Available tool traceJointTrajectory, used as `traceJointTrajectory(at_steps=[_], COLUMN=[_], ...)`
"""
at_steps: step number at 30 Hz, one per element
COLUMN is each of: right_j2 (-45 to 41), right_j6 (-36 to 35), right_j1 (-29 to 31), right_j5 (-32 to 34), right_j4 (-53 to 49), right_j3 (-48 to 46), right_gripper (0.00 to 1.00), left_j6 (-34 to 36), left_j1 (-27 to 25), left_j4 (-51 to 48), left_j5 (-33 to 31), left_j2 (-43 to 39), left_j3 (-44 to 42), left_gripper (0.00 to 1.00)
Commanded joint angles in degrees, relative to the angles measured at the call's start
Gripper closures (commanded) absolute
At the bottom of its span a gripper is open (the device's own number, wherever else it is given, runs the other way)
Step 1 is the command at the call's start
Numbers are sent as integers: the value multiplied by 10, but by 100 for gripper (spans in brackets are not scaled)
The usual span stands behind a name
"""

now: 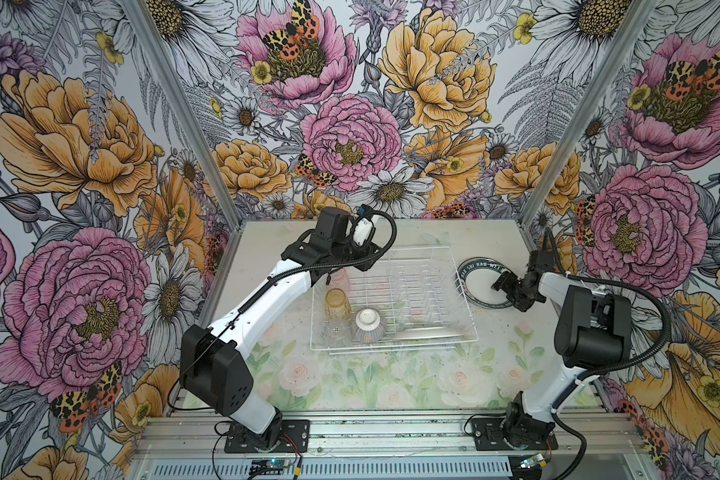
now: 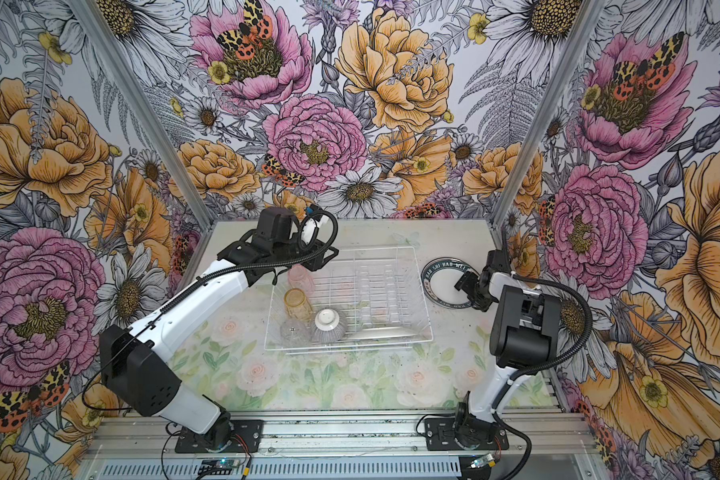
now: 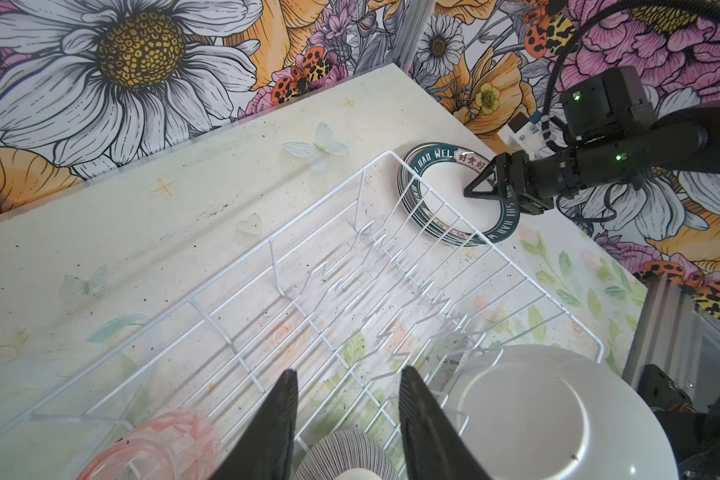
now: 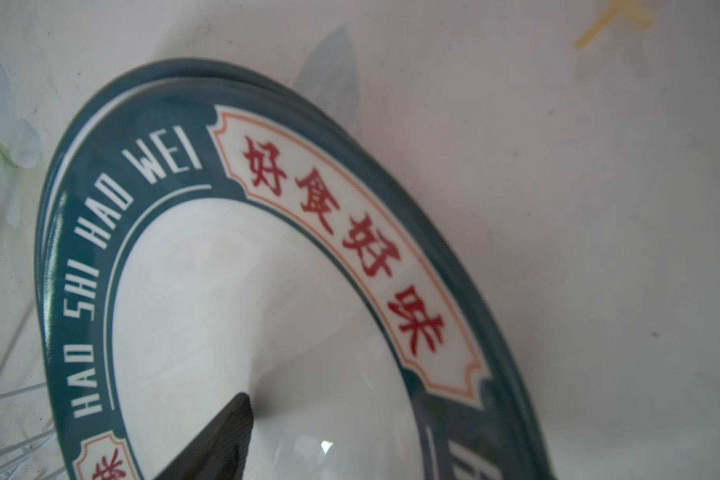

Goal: Unload the mixed dishes from the dish rack
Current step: 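Open the right gripper to release the plate while the left gripper moves over the rack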

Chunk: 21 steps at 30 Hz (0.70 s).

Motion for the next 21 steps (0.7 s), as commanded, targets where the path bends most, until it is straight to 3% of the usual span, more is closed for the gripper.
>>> traceJointTrajectory(at_steps=[1, 13, 21], right_j2=[12, 33, -12], right_j6=[6, 10, 2], right_j1=[12, 21, 20], right_j5=[5, 6, 21], right_j4=[4, 4, 4], right_j3=[22, 46, 19], right_gripper=[22, 19, 9], left_j6=[21, 58, 75], left_j1=[-9, -42, -63], left_j4=[-20, -70, -89], left_j5=[3, -24, -32], left_j2=[6, 15, 18], left_j3=[18, 40, 44], left_gripper=[58, 58, 58])
